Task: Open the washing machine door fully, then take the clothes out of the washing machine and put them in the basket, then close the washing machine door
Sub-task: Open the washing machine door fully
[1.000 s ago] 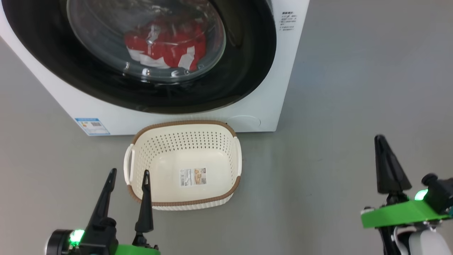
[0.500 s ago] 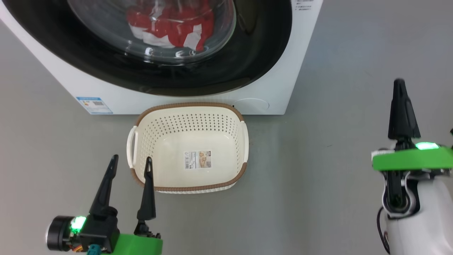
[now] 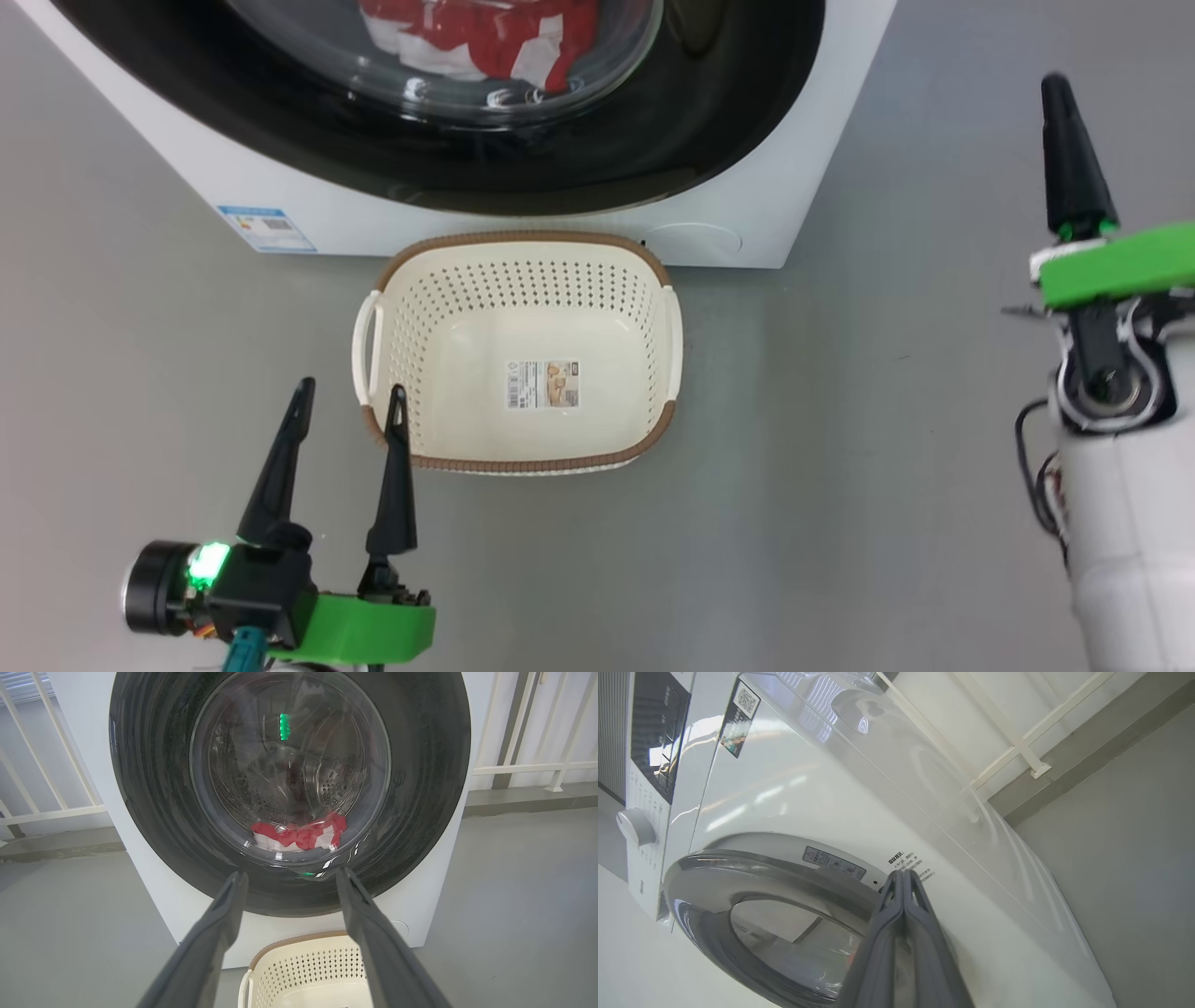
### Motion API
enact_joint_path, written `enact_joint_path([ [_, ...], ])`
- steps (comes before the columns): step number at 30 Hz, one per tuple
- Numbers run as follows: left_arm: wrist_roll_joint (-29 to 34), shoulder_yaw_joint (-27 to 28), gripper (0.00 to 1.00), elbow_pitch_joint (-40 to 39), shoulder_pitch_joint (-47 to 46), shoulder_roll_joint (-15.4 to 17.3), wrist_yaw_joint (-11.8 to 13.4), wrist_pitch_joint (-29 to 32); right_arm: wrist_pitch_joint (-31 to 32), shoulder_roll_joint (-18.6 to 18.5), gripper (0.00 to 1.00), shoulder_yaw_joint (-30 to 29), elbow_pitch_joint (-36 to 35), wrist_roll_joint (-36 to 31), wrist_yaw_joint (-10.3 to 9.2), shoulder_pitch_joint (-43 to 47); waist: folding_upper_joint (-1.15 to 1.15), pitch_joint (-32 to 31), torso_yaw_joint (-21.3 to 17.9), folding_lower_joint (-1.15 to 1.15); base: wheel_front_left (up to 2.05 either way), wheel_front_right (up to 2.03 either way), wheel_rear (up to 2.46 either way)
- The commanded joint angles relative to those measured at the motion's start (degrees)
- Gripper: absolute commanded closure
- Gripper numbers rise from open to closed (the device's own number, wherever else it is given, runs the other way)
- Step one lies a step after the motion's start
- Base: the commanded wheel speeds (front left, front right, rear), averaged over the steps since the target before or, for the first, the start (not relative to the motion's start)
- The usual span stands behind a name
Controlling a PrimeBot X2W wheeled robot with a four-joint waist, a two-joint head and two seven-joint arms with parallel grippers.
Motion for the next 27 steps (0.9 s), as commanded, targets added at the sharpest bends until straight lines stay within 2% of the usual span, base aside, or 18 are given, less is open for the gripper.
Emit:
enact_joint_path([
  [1, 0.1, 1.5, 0.0, -1.8, -1.7, 0.4, 0.1, -0.7, 0.9, -0.5, 1.0, 1.5, -0.7, 1.4, -0.05, -2.1, 0.0, 0.8, 0.7, 0.0, 0.0, 0.0, 0.0],
  [10, -0.5, 0.8, 0.0, -2.2, -2.9, 0.1, -0.3, -0.7, 8.3, -4.2, 1.0, 4.0, 7.7, 10.7, -0.05, -11.6, 0.0, 3.2, 2.9, 0.0, 0.0, 0.0, 0.0],
  [20, -0.7, 0.1, 0.0, -2.4, -3.8, -0.1, -0.6, -0.7, 13.6, -6.3, 1.0, 7.5, 15.7, 15.7, -0.05, -19.9, 0.0, 5.3, 5.0, 0.0, 0.0, 0.0, 0.0],
  [27, -0.7, -0.4, 0.0, -2.4, -4.4, -0.2, -0.7, -0.7, 14.8, -7.8, 1.0, 9.0, 19.5, 17.3, -0.05, -24.2, 0.0, 6.7, 6.2, 0.0, 0.0, 0.0, 0.0],
])
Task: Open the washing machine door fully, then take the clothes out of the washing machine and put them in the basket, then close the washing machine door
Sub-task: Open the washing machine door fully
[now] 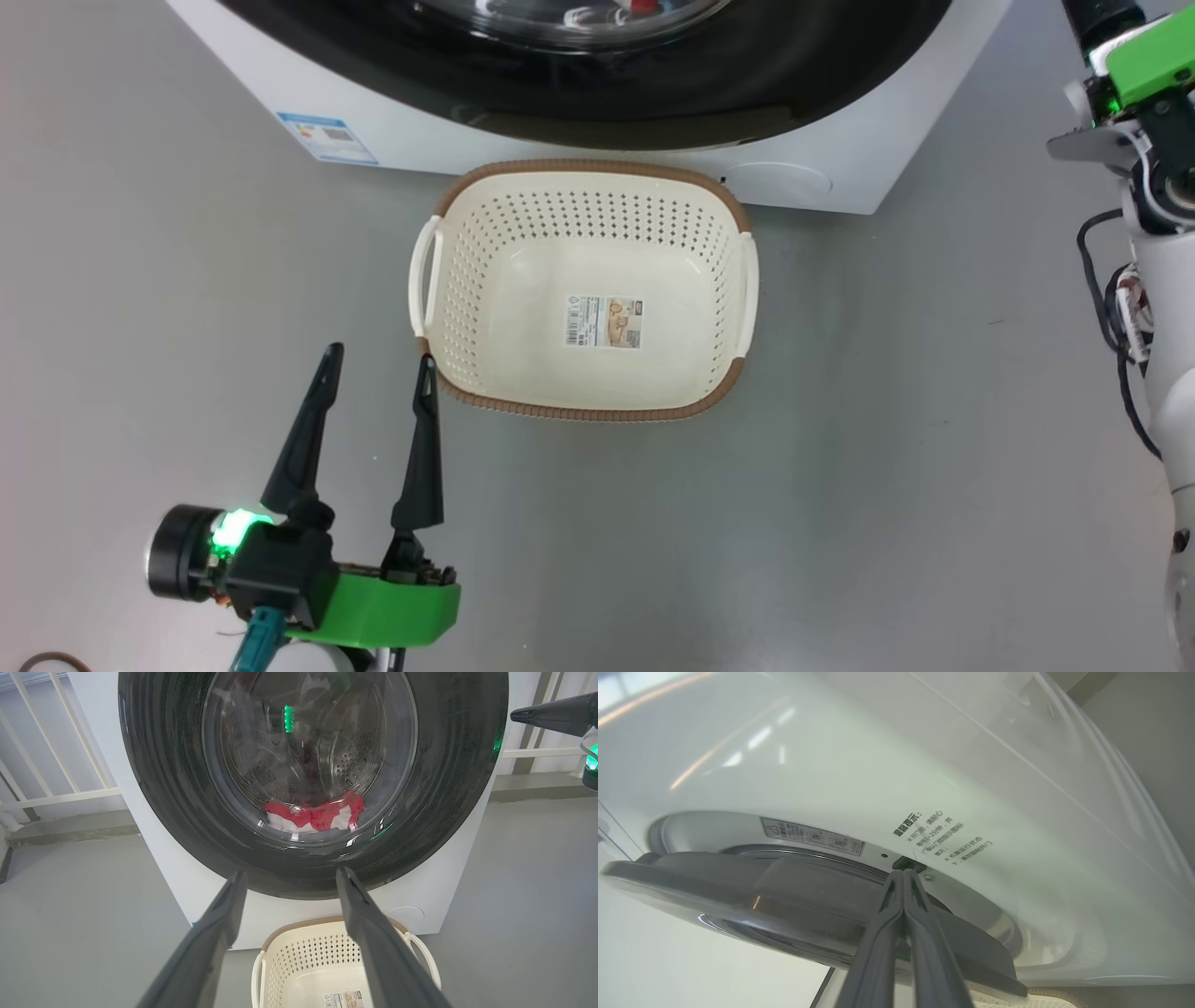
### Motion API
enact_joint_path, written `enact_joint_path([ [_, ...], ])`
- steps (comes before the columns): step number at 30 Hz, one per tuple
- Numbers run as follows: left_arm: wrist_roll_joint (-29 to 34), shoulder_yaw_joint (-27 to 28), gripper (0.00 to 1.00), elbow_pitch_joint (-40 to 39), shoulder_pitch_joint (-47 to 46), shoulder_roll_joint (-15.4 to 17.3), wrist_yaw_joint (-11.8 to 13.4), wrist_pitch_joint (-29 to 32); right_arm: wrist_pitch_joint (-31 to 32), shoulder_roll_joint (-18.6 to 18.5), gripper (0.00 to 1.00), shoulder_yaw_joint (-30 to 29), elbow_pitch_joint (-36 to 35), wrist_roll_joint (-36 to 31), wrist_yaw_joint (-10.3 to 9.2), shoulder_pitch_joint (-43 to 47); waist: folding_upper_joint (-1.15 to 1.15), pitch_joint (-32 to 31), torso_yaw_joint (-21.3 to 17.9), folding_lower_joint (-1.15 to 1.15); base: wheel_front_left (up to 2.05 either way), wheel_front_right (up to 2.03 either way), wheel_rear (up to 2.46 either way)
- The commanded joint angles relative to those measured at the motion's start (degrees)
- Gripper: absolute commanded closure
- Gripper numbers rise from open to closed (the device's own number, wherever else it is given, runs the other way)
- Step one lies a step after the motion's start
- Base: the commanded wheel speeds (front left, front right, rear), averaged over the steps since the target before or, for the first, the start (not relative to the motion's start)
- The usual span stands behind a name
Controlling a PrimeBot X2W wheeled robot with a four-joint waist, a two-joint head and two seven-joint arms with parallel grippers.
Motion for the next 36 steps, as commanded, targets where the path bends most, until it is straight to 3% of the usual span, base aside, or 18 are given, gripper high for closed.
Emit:
enact_joint_path([
  [1, -0.5, 1.5, 0.0, -1.7, -1.4, 0.5, -0.1, -0.5, 0.5, 0.3, 1.0, 0.9, -0.7, 0.7, -0.05, -1.6, 0.0, 0.6, 0.7, 0.0, 0.0, 0.0, 0.0],
  [21, -0.7, 0.2, 0.0, -1.5, -2.0, 0.4, 0.1, -0.5, 2.7, -2.3, 1.0, 3.9, 5.7, 7.2, -0.05, -8.2, 0.0, 2.2, 4.6, 0.0, 0.0, 0.0, 0.0],
  [36, -0.9, -0.3, 0.0, -1.4, -1.8, 0.4, 0.5, -0.5, 6.9, -2.9, 1.0, 6.5, 4.8, 11.0, -0.05, -8.1, 0.0, 2.2, 5.8, 0.0, 0.0, 0.0, 0.0],
])
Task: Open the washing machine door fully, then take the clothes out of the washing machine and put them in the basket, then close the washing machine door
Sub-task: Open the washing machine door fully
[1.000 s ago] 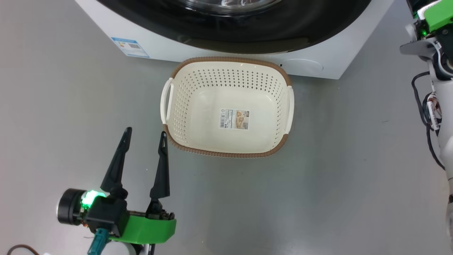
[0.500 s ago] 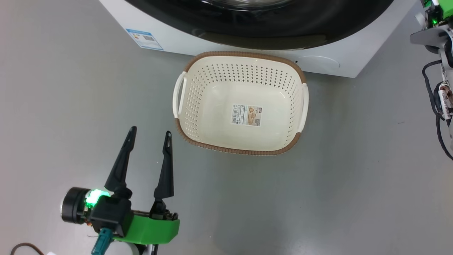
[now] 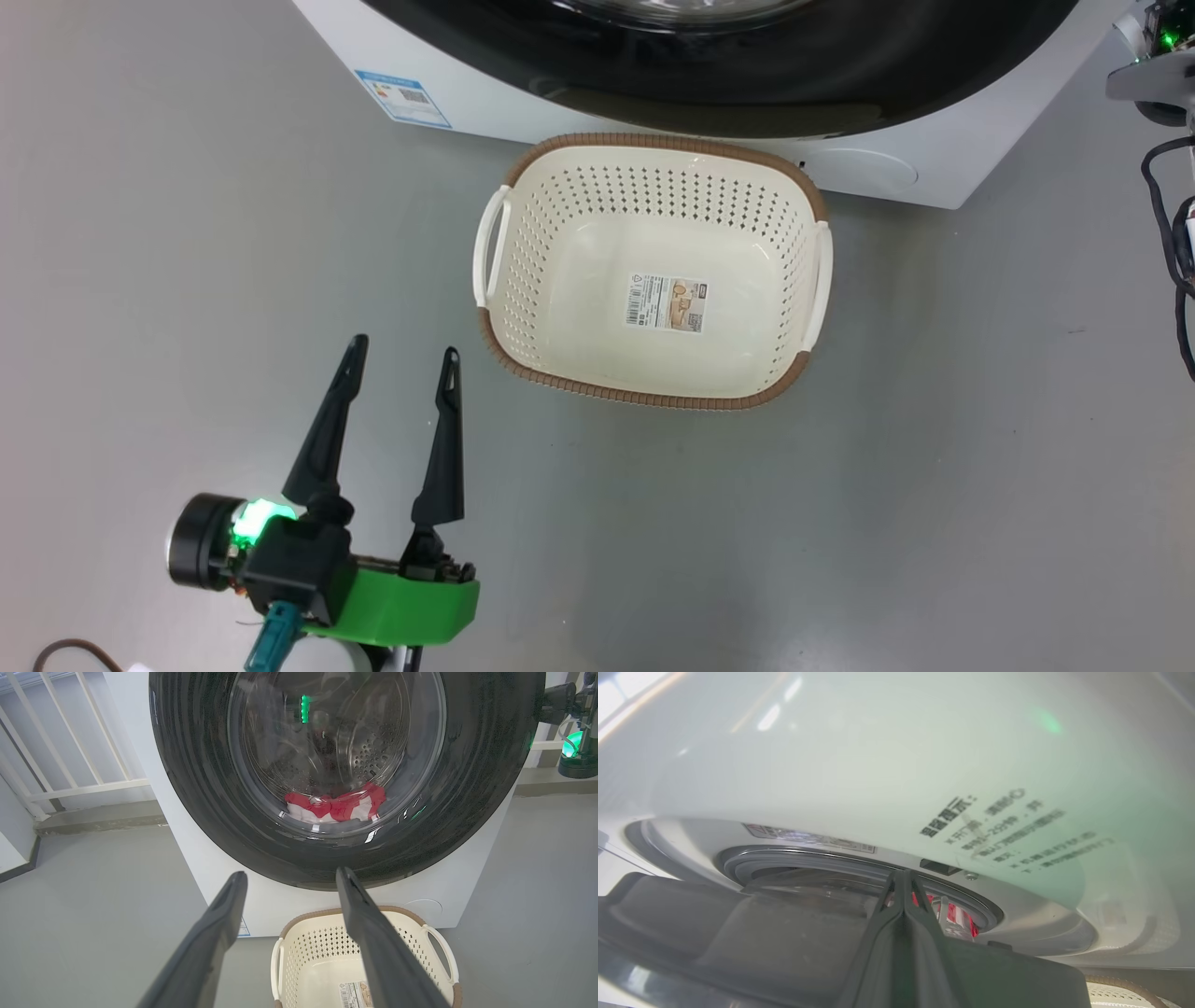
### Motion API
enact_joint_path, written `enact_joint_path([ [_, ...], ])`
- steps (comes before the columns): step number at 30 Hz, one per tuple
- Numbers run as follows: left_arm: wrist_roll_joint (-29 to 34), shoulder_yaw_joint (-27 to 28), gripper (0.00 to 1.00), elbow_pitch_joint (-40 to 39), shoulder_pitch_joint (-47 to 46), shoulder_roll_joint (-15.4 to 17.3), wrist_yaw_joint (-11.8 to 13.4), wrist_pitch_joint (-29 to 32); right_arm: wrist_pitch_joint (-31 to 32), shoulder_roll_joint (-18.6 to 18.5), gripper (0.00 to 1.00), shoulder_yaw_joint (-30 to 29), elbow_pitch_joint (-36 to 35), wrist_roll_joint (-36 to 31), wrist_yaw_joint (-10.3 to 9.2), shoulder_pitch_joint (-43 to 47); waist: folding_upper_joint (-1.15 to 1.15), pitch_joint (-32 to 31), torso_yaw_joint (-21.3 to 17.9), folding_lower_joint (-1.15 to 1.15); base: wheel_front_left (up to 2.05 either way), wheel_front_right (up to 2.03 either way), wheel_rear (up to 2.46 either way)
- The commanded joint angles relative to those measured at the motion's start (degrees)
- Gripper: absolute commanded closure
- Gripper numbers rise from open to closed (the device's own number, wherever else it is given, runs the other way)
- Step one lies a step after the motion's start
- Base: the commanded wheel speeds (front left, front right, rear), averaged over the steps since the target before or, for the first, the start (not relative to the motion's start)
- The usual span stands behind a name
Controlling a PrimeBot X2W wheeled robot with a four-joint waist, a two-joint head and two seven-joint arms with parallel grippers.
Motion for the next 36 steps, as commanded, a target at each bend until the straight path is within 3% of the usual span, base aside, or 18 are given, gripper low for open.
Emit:
enact_joint_path([
  [1, -0.1, 1.9, 0.0, -1.4, -0.6, 0.8, 0.5, -0.3, 1.1, 1.5, 1.0, 1.5, -2.5, 0.6, 0.1, 0.6, 0.0, -0.2, -0.2, 0.0, 0.0, 0.0, 0.0],
  [17, 0.0, 2.1, 0.0, -1.1, -0.6, 0.8, 0.3, -0.3, 5.0, 2.0, 1.0, 4.8, -5.2, 2.7, 0.1, 4.7, 0.0, -1.4, -1.7, 0.0, 0.0, 0.0, 0.0],
  [36, 0.2, 3.1, 0.0, -0.9, 0.6, 0.8, 0.3, -0.3, 7.8, 3.3, 1.0, 6.9, -9.7, 5.8, 0.1, 11.3, 0.0, -6.9, -2.4, 0.0, 0.0, 0.0, 0.0],
])
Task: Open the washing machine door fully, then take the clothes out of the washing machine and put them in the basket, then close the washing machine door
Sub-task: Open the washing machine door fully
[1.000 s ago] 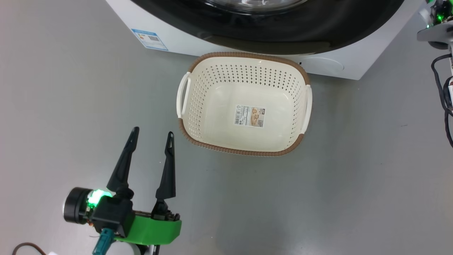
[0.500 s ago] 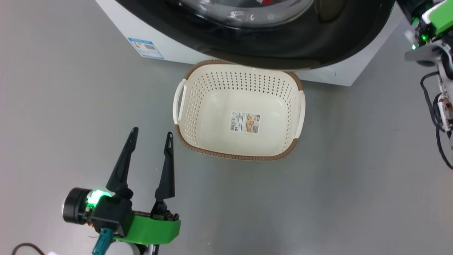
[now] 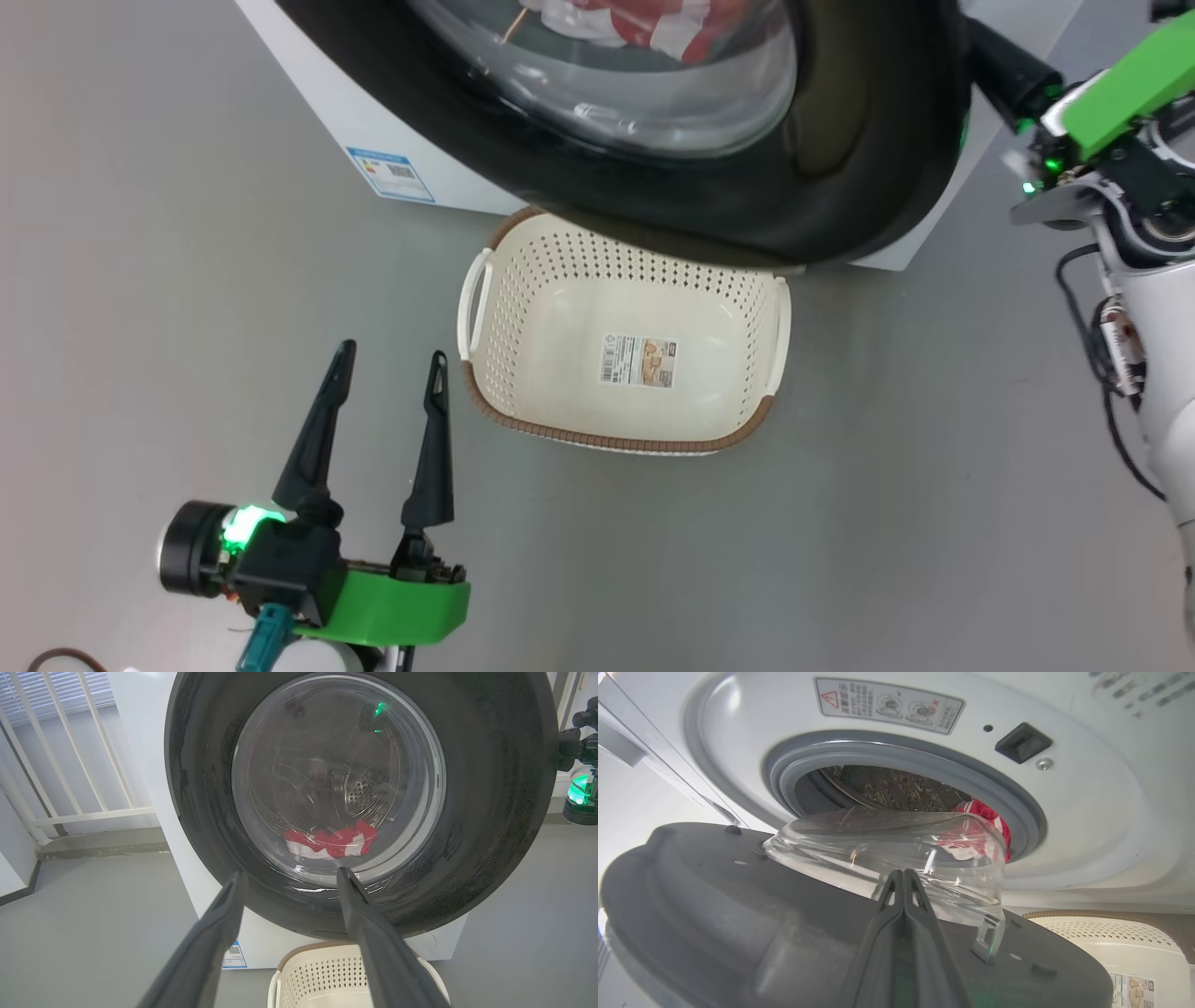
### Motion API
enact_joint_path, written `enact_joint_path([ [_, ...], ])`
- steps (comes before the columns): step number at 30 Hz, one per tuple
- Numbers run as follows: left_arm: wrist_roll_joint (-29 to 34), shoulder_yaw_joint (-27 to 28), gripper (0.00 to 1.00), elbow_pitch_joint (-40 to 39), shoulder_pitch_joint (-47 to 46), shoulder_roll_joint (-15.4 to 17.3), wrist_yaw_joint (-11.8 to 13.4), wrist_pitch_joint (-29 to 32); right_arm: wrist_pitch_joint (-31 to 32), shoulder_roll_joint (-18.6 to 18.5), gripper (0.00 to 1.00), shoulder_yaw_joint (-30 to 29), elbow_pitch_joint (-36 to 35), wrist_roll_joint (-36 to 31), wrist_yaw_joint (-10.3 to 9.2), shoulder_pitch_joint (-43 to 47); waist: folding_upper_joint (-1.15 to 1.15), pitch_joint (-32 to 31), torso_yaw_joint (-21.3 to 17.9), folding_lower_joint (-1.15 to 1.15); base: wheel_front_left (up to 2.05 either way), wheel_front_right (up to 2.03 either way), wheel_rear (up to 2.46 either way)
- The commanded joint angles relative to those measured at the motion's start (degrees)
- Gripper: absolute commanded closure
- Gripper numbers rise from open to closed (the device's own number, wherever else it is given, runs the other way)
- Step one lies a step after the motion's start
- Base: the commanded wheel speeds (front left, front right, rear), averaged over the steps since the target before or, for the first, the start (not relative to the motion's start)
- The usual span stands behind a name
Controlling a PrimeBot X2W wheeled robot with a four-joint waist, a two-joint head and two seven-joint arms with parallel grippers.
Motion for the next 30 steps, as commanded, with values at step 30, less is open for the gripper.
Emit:
enact_joint_path([
  [30, 0.8, 4.2, 0.0, -1.8, 3.1, 0.8, 0.2, -0.3, 6.3, 4.2, 1.0, 4.9, -12.0, 3.9, 0.19, 14.9, 0.0, -7.4, -1.5, 0.0, 0.0, 0.0, 0.0],
])
